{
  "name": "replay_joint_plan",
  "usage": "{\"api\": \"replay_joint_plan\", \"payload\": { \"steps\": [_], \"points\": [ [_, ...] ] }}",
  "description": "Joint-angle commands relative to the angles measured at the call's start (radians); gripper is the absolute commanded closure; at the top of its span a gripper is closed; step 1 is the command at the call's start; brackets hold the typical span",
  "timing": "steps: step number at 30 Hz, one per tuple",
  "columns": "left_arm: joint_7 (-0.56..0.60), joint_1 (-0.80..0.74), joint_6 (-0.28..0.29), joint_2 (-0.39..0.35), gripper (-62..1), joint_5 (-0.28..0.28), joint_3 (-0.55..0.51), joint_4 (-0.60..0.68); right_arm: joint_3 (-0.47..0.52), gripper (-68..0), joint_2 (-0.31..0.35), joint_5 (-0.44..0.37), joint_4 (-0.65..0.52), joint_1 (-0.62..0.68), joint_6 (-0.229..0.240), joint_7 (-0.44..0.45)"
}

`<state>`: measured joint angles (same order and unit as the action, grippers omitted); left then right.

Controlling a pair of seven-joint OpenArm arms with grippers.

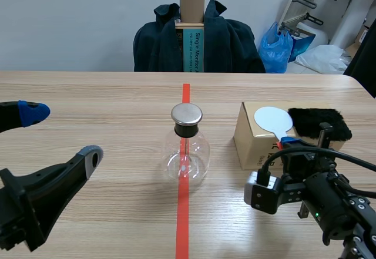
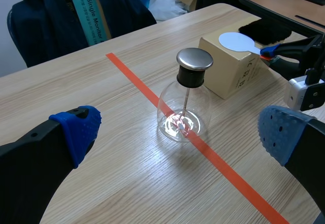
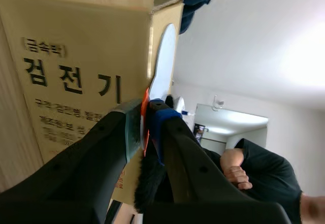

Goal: Do the electroscope experiment.

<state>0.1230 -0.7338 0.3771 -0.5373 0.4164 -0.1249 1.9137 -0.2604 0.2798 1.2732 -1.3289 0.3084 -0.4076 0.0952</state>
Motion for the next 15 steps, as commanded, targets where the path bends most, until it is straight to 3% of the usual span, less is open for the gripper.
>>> {"api": "replay_joint_plan", "payload": {
  "steps": [1, 8, 13, 15],
  "points": [
    [0.011, 0.003, 0.003, 0.005, -62.3, 0.006, 0.005, 0.013, 0.034, -0.8, 0.014, 0.000, -0.032, -0.015, -0.070, -0.011],
    [-0.020, 0.003, 0.003, 0.005, -62.3, -0.007, 0.005, 0.013, 0.112, -0.8, 0.067, 0.000, -0.178, 0.009, -0.375, -0.011],
    [-0.092, 0.023, 0.011, 0.004, -62.3, -0.051, 0.005, 0.008, 0.173, -0.8, 0.149, -0.002, -0.371, 0.064, -0.375, -0.074],
    [-0.150, 0.065, 0.022, 0.002, -52.1, -0.050, 0.007, -0.017, 0.203, -0.8, 0.166, -0.010, -0.450, 0.071, -0.375, -0.119]
  ]
}}
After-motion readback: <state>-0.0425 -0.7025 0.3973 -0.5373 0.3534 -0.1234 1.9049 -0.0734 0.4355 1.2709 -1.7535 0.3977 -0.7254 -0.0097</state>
